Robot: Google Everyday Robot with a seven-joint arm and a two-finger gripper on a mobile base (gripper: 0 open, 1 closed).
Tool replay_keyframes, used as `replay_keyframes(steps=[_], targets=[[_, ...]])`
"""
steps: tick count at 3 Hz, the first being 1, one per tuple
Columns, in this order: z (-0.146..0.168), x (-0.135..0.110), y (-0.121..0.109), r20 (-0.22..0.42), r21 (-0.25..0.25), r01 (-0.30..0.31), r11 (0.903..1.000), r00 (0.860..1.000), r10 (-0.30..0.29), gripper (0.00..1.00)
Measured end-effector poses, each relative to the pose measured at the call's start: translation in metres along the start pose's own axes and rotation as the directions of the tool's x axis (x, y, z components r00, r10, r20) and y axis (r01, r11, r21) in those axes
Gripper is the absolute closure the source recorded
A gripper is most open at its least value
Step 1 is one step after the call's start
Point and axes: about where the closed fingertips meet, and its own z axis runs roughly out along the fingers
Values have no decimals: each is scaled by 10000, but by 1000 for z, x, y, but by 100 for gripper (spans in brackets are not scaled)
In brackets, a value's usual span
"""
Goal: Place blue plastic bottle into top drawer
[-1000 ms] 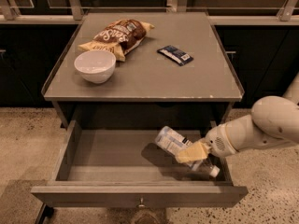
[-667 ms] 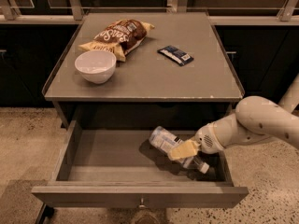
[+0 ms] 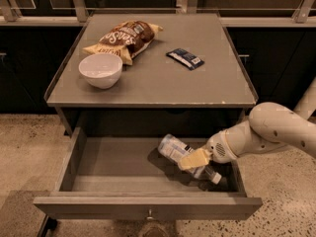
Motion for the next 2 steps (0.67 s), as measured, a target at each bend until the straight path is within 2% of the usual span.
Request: replay_keyframes(steps=[2], targets=[[0,0,0,-1,-1,1,10000,10000,-1,11]])
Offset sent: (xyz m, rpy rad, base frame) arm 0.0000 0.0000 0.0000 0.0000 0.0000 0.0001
